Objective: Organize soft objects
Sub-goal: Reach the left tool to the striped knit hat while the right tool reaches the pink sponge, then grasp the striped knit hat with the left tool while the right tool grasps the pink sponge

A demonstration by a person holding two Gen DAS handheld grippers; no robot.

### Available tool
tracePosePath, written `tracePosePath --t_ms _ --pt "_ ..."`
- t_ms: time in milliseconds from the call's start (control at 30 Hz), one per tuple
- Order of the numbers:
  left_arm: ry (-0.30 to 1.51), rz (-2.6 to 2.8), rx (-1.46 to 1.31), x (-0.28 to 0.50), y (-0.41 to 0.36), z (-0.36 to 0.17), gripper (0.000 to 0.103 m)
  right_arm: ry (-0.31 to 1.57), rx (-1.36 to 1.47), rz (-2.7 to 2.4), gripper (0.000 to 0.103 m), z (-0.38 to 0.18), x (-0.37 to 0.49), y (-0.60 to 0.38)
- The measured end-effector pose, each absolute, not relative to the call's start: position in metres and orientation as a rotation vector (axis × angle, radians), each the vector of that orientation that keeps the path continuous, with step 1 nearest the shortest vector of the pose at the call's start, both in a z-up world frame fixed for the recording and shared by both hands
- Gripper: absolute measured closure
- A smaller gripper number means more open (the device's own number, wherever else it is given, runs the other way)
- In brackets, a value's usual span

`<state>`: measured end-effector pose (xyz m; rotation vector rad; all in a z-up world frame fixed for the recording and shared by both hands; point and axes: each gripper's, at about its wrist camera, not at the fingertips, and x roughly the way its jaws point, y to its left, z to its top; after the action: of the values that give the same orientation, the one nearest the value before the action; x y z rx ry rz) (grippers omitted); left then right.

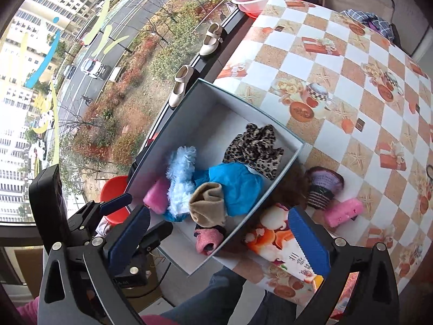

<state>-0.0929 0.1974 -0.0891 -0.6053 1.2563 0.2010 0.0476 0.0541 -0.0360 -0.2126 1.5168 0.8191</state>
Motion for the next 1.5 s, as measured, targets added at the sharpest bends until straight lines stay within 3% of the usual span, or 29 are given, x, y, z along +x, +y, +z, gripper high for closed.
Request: tracePosePath --t_ms 267,467,800,1000,1233,1500 --pt "1.301 0.031 -0.529 -0.040 0.144 -0.067 0.000 1.584 -0.220 0.578 0.000 -0.037 0.113 -0.050" --pt "1.355 -0.015 -0.463 -0.006 0.097 -0.072 0.000 1.750 -0.255 0.508 0.000 -0.108 0.156 -0.087" --pt "1.456 0.059 -0.454 0.023 0.061 -0.105 0.000 1.976 -0.477 0.703 0.000 -0.233 0.161 -0.043" --pt "1.514 0.040 -0.416 0.058 0.030 -0.136 0.000 1.769 -0.803 0.480 0.000 -0.252 0.169 -0.077" --pt "1.647 0.086 -0.372 0.102 0.007 -0.195 0.000 1.824 -0.417 0.329 0.000 -0.242 0.218 -0.193" --pt "1.758 0.151 -0.317 0.119 0.000 -0.233 0.000 1.751 -0.238 0.394 0.000 -0.230 0.202 -0.217"
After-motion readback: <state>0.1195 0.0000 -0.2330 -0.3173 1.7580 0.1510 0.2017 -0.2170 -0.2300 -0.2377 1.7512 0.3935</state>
